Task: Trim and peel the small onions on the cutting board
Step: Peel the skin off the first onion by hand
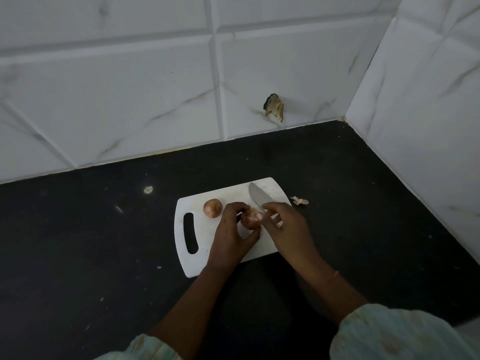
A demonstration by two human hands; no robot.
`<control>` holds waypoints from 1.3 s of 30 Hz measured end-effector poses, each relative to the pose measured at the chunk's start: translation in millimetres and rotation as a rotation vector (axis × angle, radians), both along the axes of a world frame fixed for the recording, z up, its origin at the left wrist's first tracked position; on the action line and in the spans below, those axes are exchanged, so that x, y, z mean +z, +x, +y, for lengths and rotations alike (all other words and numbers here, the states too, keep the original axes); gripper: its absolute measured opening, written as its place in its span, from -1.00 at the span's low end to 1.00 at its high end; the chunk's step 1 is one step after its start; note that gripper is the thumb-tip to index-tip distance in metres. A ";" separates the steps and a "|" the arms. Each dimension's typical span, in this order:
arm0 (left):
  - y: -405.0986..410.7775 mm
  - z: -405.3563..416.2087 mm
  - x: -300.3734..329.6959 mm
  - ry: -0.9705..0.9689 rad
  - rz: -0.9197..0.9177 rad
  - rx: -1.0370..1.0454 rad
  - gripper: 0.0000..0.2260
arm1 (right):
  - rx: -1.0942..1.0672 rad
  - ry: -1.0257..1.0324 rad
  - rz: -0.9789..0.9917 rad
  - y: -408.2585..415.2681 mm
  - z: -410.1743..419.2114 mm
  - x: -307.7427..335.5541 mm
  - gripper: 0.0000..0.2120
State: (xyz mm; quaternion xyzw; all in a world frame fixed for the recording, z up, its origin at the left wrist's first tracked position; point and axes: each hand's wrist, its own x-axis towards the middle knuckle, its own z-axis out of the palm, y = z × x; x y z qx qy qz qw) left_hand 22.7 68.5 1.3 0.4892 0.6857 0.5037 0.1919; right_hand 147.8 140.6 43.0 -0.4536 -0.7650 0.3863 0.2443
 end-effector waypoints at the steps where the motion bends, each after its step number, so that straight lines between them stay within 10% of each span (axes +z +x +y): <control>1: 1.2 -0.9 2.3 0.024 0.019 0.003 -0.52 | -0.006 -0.029 0.043 -5.0 -0.5 1.0 -0.80; 10: 23.0 -2.0 37.6 0.103 -0.088 0.034 -0.56 | -0.138 -0.097 0.320 1.0 -1.3 16.7 -0.89; 18: 39.9 1.0 65.4 -0.111 -0.951 -0.078 -0.74 | -0.129 -0.094 0.296 21.2 -4.5 33.5 -0.90; 39: 54.1 14.6 70.5 0.004 -1.097 -0.145 -0.64 | -0.361 -0.384 0.549 21.3 -11.1 48.4 -0.86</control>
